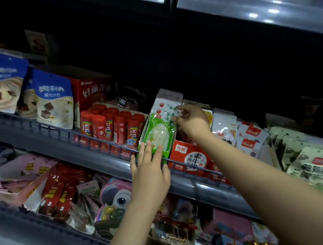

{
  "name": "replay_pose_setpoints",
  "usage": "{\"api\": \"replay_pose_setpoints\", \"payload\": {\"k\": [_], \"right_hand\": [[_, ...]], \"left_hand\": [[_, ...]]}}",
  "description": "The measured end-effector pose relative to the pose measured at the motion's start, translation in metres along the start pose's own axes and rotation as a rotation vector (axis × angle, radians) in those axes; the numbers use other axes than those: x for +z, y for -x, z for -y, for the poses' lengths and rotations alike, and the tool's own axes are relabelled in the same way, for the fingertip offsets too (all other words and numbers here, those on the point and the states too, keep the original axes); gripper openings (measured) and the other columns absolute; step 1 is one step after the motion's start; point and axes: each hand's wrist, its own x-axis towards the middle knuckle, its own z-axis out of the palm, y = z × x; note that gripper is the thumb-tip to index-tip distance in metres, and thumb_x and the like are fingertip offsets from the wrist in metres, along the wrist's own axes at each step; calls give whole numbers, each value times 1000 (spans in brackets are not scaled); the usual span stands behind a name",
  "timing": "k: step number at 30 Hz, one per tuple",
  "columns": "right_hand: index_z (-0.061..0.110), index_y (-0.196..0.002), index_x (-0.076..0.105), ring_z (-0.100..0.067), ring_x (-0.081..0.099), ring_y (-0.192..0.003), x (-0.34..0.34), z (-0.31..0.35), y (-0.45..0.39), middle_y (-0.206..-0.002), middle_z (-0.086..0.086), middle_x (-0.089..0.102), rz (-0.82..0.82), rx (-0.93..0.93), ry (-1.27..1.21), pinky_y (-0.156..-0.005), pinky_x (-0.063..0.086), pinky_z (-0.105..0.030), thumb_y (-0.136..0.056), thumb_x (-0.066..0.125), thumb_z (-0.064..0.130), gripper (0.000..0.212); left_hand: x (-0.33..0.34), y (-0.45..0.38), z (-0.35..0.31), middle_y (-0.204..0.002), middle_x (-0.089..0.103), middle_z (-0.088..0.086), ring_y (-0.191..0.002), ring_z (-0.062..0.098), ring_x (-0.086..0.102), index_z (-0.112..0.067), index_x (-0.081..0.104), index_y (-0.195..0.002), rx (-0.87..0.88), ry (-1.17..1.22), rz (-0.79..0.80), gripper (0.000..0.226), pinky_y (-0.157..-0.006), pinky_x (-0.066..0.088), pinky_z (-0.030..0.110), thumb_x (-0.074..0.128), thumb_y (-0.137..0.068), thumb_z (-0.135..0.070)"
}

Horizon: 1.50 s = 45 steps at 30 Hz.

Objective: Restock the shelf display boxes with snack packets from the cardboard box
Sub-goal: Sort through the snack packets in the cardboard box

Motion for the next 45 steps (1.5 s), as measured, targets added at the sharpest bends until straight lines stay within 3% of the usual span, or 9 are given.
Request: {"api": "replay_pose_setpoints", "payload": {"k": [4,8,12,17,25,32,36,39,45], "right_hand": [[25,-116,63,-19,51,-110,-13,-10,46,-111,3,61,-117,-114,33,-90,46,-36,-86,61,37,33],[27,-114,63,-9,44,-107,-32,-27,103,-104,12,57,-171,-140,23,-81,31,-12,-88,59,37,28],[24,-106,66,-7,46,-97,-38,-58,164,-97,11,58,-174,-78,-20,-82,24,2,-88,62,31,20],[26,-103,67,-7,50,-94,-31,-110,251,-90,13,59,-138,85,-87,-79,37,-18,-86,65,26,17],[20,-95,68,-13,58,-82,1,-187,365,-82,15,54,-139,427,-171,-73,45,-20,-84,67,14,13],[18,-94,71,-18,63,-76,48,-251,436,-82,4,60,-124,732,-196,-75,53,-40,-80,70,15,13],[17,-101,70,-23,62,-91,74,-288,475,-97,-5,67,19,924,-201,-81,51,-41,-83,68,21,18],[12,-109,67,-23,62,-101,86,-309,503,-111,-7,66,114,1009,-223,-88,50,-38,-84,66,18,26],[5,-127,56,-27,53,-121,106,-334,539,-127,-14,57,311,1205,-274,-105,38,-36,-84,67,16,45]], "left_hand": [[-2,10,-9,-148,32,-1,-138,14,23,-22,38,-142,19,160,-111,46,-115,13,34,42,-97,-29],[2,30,-19,-125,50,-5,-115,13,46,-20,54,-127,121,261,-134,34,-101,35,31,48,-94,-25],[16,59,-27,-109,53,-10,-92,6,54,-23,58,-119,137,368,34,27,-79,43,22,47,-95,-27],[54,104,-29,-91,60,-10,-78,0,55,-28,60,-108,73,446,295,17,-64,42,13,48,-96,-27],[132,179,-16,-86,64,-9,-78,14,65,-23,61,-106,-159,463,593,16,-72,51,25,49,-96,-19],[218,237,9,-92,65,3,-79,19,60,-20,61,-101,-393,455,730,16,-70,47,27,48,-96,-12],[264,264,24,-82,63,-8,-82,17,62,-27,59,-87,-470,376,783,19,-74,48,23,51,-93,-11],[299,282,39,-96,66,1,-96,24,62,-23,63,-88,-520,319,877,15,-89,49,35,53,-92,-12],[350,324,71,-104,66,14,-97,31,61,-11,67,-96,-692,255,1013,18,-85,47,38,49,-93,-17]]}}
